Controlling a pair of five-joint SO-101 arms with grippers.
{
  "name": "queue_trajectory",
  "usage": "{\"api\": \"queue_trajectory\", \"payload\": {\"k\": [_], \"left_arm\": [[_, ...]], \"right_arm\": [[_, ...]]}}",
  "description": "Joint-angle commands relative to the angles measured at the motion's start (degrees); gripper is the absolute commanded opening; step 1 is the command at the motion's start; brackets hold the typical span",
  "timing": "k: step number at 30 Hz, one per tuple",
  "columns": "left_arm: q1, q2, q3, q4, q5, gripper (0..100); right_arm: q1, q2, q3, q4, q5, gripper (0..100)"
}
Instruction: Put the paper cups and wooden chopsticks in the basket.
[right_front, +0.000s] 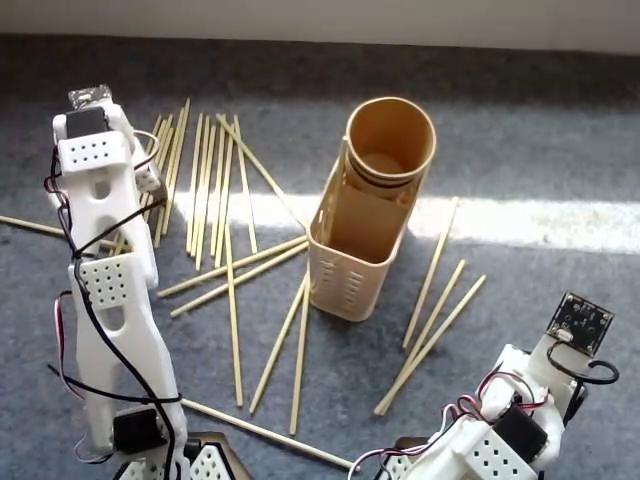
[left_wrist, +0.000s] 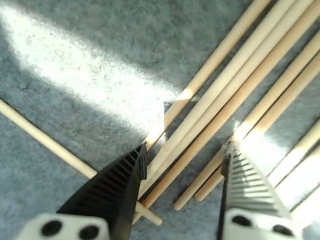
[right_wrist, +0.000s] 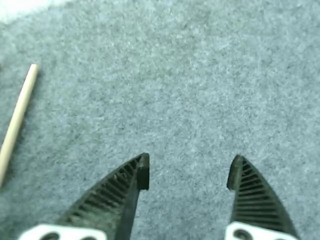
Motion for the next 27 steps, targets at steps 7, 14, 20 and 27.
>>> {"api": "queue_trajectory", "payload": {"k": [7,14,20,27], "left_arm": [[4.62,5.23,-0.84,-0.26,-0.35,6],[5.32,2.77,-0.84,0.09,-0.26,1],[5.67,-0.66,-0.84,0.09,-0.26,1],[9.63,-8.48,-9.01,-0.35,-0.09,0]], "right_arm": [[-0.22,0.40,7.43,0.31,-0.44,25.5],[-0.22,0.40,7.43,0.31,-0.44,25.5],[-0.22,0.40,7.43,0.31,-0.44,25.5],[-0.22,0.40,7.43,0.31,-0.44,25.5]]}}
